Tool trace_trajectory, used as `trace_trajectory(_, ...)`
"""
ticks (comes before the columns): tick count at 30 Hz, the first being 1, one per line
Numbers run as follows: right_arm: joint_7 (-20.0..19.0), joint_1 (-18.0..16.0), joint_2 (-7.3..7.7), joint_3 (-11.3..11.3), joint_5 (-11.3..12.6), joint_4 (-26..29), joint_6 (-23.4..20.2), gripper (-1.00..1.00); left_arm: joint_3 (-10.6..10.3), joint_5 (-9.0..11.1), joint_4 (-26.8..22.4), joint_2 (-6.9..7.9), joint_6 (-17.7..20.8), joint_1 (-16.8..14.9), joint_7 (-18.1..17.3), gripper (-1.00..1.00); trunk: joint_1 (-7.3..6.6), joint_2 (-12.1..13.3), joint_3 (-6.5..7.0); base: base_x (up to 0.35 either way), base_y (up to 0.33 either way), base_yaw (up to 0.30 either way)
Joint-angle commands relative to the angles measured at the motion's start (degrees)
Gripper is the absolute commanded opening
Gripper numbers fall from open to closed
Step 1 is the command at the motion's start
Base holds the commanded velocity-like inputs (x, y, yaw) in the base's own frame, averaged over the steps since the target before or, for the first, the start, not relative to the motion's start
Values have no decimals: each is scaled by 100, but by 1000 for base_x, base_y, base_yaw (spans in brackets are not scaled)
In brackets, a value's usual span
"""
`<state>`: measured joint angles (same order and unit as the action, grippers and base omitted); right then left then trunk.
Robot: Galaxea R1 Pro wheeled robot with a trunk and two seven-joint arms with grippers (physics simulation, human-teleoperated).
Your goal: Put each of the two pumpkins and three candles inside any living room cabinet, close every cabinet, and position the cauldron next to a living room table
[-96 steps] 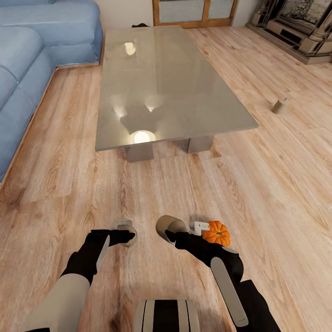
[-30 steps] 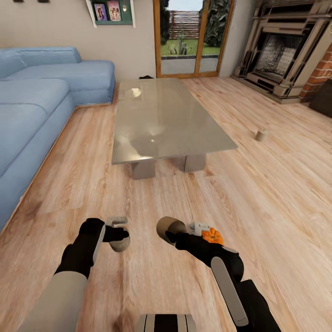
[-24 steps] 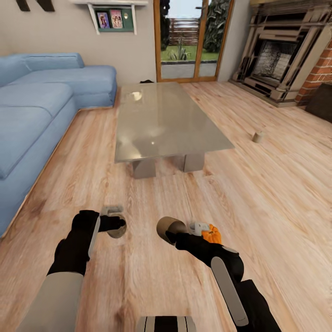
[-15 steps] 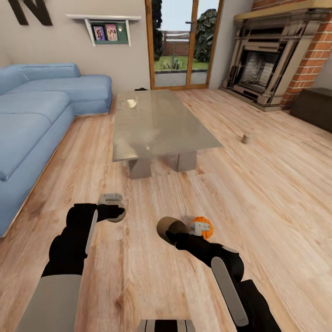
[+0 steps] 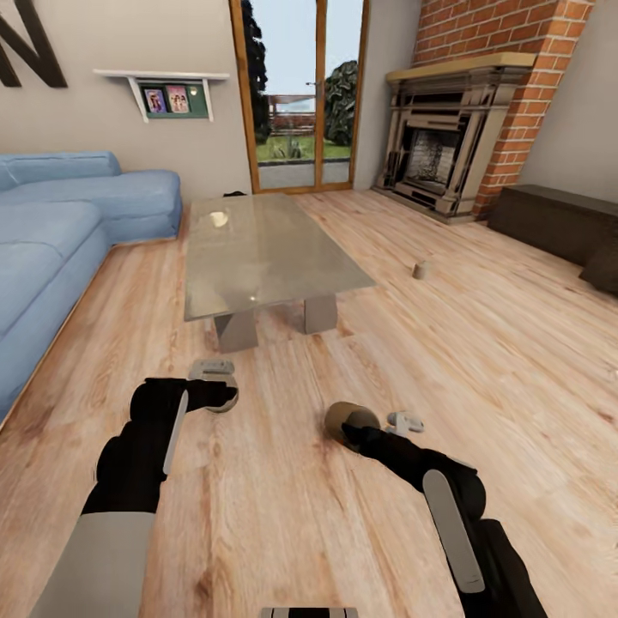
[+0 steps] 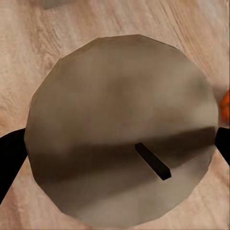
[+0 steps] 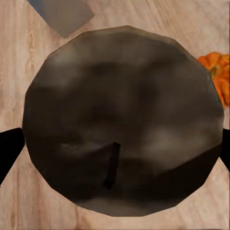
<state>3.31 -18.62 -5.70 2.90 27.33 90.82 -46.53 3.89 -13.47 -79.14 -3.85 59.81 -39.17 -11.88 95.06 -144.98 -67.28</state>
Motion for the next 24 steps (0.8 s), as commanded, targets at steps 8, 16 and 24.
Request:
trace_trajectory(8,29,-1,-9,-690,129,6,-58,-100,-113,-53,-2,-10,19,-3,-60,-100,-21,9,227,-1,0,-213)
trace_trajectory(16,29,-1,-10,-1167,138,6,-66,-100,-220,-25,59,-18,19,-3,-60,-100,-42,20,461,0,0,-211)
trace_trajectory(24,29,-1,-10,-1333,352,6,-66,-100,-279,-9,97,-39,19,-3,-64,-100,-47,23,563,0,0,-213)
